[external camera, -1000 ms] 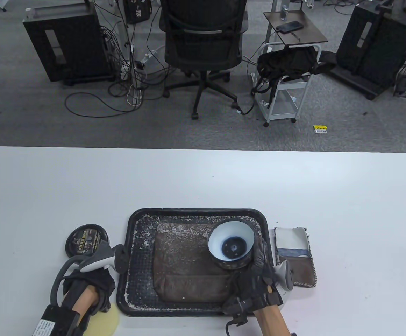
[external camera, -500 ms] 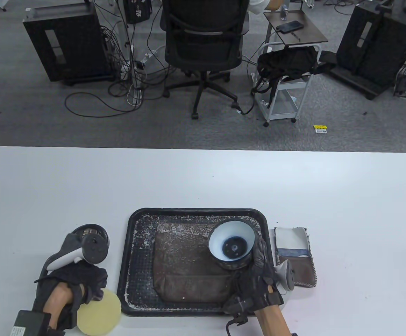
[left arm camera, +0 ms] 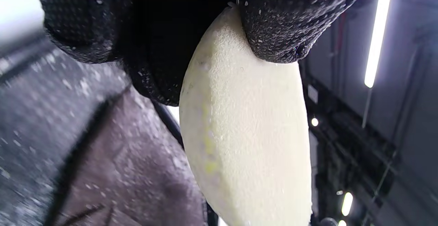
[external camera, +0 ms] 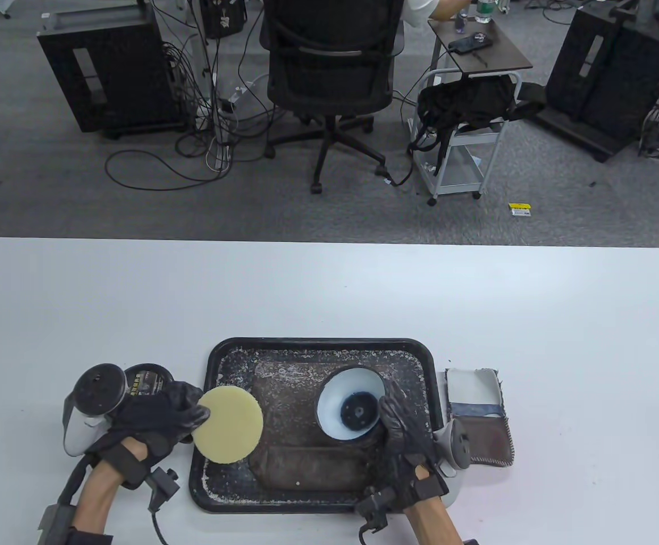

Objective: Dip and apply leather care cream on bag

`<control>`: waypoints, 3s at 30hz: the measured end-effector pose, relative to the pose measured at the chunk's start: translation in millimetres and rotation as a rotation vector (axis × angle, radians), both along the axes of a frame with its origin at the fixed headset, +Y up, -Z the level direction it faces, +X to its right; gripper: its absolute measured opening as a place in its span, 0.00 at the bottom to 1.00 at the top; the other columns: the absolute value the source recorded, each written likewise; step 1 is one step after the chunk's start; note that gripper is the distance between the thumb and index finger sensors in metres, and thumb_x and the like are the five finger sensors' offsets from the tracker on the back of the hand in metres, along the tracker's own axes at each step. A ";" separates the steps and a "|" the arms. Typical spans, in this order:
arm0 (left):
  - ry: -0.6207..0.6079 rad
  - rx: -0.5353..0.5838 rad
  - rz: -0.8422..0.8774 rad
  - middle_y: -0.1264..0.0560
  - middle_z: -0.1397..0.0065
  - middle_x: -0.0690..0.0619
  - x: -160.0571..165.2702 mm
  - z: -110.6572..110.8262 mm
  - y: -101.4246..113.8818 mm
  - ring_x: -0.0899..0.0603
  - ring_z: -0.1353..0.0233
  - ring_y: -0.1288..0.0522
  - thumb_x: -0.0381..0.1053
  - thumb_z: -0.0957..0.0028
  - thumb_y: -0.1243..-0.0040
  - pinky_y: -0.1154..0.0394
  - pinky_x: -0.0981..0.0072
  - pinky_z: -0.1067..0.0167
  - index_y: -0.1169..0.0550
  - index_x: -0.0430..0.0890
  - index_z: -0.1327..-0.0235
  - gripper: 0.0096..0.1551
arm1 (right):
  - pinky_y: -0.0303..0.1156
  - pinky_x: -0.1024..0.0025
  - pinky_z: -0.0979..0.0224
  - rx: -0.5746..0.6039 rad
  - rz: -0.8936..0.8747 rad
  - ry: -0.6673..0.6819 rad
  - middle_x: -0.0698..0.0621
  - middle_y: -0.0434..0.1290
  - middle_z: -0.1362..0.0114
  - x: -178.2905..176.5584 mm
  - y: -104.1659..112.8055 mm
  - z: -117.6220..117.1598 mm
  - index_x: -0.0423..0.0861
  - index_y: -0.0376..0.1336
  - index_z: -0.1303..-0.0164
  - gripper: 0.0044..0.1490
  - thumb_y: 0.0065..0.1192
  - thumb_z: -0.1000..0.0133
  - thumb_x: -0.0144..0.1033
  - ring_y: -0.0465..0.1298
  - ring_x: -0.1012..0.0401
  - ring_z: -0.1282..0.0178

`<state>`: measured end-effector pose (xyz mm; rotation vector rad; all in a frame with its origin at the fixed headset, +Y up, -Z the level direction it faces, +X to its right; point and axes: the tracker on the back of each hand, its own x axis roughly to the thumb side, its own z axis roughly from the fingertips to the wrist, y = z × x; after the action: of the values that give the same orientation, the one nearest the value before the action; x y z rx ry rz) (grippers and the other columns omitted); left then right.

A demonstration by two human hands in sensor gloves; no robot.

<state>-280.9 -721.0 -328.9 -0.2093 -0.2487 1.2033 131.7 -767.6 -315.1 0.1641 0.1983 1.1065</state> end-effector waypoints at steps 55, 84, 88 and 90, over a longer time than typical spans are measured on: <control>-0.131 0.656 -0.568 0.28 0.26 0.52 149.5 46.4 4.4 0.40 0.41 0.16 0.52 0.58 0.30 0.18 0.54 0.51 0.21 0.57 0.39 0.30 | 0.72 0.36 0.36 0.012 0.295 0.083 0.27 0.49 0.22 -39.8 1.2 9.2 0.35 0.33 0.19 0.61 0.60 0.44 0.54 0.65 0.28 0.30; -0.060 0.629 -0.542 0.26 0.29 0.47 164.0 48.6 -5.2 0.39 0.41 0.16 0.50 0.57 0.37 0.18 0.54 0.50 0.23 0.51 0.37 0.30 | 0.76 0.35 0.41 0.100 0.461 -0.033 0.22 0.56 0.27 -39.9 16.3 10.2 0.30 0.41 0.21 0.61 0.69 0.50 0.49 0.70 0.25 0.36; -0.035 0.629 -0.575 0.27 0.28 0.47 167.0 50.1 -5.8 0.40 0.40 0.16 0.50 0.56 0.38 0.19 0.53 0.50 0.23 0.51 0.37 0.30 | 0.76 0.35 0.41 0.121 0.493 -0.041 0.22 0.56 0.27 -43.2 20.1 12.4 0.30 0.42 0.21 0.61 0.69 0.50 0.49 0.70 0.25 0.36; -0.033 0.629 -0.591 0.27 0.29 0.47 168.1 50.2 -6.0 0.40 0.41 0.16 0.50 0.56 0.39 0.18 0.53 0.51 0.24 0.51 0.37 0.30 | 0.75 0.34 0.41 0.124 0.493 -0.040 0.22 0.55 0.27 -43.9 20.8 13.4 0.30 0.41 0.21 0.61 0.69 0.50 0.48 0.69 0.24 0.36</control>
<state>-112.8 -727.0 -278.8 0.2382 -0.5386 0.4962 87.8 -746.8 -301.7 0.2096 0.1369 1.6126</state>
